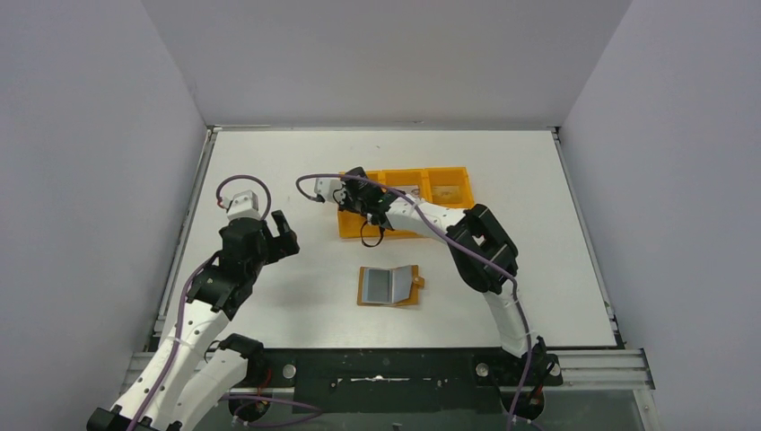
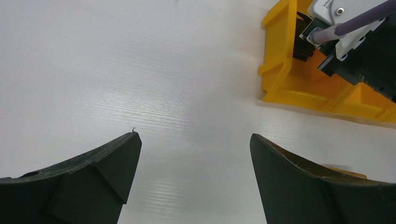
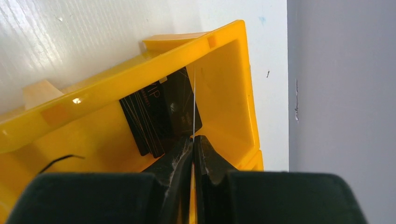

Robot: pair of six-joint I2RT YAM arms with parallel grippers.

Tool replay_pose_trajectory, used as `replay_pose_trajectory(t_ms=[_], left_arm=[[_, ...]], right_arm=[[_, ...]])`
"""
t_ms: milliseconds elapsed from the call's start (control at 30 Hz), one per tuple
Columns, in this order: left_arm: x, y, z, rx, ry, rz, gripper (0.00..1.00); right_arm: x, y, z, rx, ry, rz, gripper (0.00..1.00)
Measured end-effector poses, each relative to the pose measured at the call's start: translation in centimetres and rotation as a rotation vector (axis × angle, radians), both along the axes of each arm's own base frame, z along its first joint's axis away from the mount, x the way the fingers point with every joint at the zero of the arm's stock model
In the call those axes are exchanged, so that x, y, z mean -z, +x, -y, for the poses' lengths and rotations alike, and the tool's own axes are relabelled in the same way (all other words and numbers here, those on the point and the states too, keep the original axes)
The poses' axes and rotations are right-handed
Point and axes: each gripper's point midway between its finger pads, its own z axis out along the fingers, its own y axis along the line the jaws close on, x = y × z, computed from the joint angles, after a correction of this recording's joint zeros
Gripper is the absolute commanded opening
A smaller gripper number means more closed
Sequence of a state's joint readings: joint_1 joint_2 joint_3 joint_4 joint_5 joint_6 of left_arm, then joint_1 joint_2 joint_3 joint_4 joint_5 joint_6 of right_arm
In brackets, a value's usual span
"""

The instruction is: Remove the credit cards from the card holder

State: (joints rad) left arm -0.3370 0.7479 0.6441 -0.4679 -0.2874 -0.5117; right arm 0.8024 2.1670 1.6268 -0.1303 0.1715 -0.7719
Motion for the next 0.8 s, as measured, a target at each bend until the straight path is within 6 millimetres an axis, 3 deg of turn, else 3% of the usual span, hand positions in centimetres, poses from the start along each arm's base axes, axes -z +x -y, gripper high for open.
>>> replay_pose_trajectory(t_ms=[300, 533, 800], left_arm=[[0.0, 0.0, 0.0, 0.001, 0.000, 0.000, 0.89], [0.1, 0.0, 0.1, 0.003, -0.001, -0.003, 0.89], [0.4, 0.0, 0.2, 0.007, 0.001, -0.016, 0.89]], right_arm=[[2.4, 0.8, 0.2, 0.003, -0.059, 0.000, 0.10], [2.6, 0.9, 0.3, 0.003, -0.060, -0.003, 0.23], [2.7, 1.2, 0.7, 0.017, -0.043, -0.015, 0.31]])
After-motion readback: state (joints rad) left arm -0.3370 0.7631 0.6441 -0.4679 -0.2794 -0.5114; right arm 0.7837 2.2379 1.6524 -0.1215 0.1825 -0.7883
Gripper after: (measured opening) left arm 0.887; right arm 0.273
